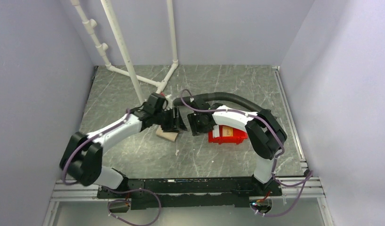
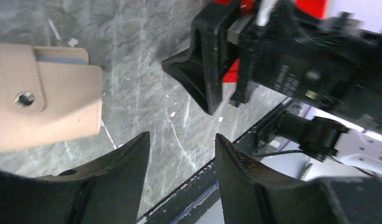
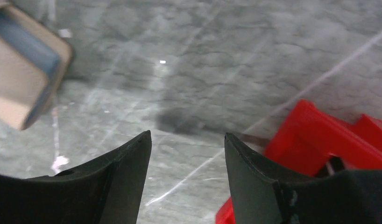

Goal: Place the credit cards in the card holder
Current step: Move the storage box to the center of the board, then reset both arms

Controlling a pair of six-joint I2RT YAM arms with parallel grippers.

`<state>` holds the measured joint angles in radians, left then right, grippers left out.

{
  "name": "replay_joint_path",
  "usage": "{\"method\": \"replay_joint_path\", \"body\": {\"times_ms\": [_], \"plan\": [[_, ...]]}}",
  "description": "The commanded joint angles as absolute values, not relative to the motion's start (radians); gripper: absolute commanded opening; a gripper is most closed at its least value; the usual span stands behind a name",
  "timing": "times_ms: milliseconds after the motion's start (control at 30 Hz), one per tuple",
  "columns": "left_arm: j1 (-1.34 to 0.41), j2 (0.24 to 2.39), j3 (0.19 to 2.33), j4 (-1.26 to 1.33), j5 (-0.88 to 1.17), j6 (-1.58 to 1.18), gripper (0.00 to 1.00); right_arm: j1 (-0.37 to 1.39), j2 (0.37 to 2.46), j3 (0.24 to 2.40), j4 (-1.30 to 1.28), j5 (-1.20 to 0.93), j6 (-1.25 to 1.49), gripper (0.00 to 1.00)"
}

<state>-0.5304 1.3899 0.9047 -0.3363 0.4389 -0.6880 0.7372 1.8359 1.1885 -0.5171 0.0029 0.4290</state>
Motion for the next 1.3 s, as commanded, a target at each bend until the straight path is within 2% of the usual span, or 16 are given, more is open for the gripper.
{"method": "replay_joint_path", "body": {"times_ms": [0, 200, 367, 500, 700, 867, 1000, 1100, 1267], "plan": [[-0.626, 1.558, 0.997, -0.278, 0.326, -0.657, 0.57, 0.701, 1.763, 1.113, -0.487, 0.135, 0.458, 0.61], [-0.695, 1.753, 1.108, -0.297, 0.238, -0.625, 0.54, 0.616, 1.648, 0.988, -0.48, 0.172, 0.469, 0.62], [-0.69, 1.805, 1.111, -0.354, 0.139, -0.62, 0.47, 0.518, 1.559, 0.903, -0.467, 0.153, 0.467, 0.62], [-0.615, 1.772, 1.041, -0.372, 0.102, -0.638, 0.38, 0.477, 1.485, 0.864, -0.453, 0.14, 0.451, 0.62], [-0.39, 1.57, 0.849, -0.357, 0.111, -0.656, 0.38, 0.476, 1.314, 0.841, -0.427, 0.07, 0.402, 0.63], [-0.196, 1.394, 0.803, -0.495, 0.02, -0.591, 0.43, 0.476, 1.173, 0.859, -0.482, 0.039, 0.397, 0.64], [-0.163, 1.227, 0.906, -0.57, 0.116, -0.617, 0.58, 0.476, 1.037, 0.888, -0.526, 0.013, 0.394, 0.67], [-0.163, 1.135, 1.04, -0.626, 0.2, -0.617, 0.66, 0.476, 0.894, 0.941, -0.54, 0.01, 0.367, 0.78], [-0.163, 1.005, 1.253, -0.671, 0.241, -0.595, 0.71, 0.477, 0.71, 1.079, -0.539, 0.029, 0.303, 0.96]]}}
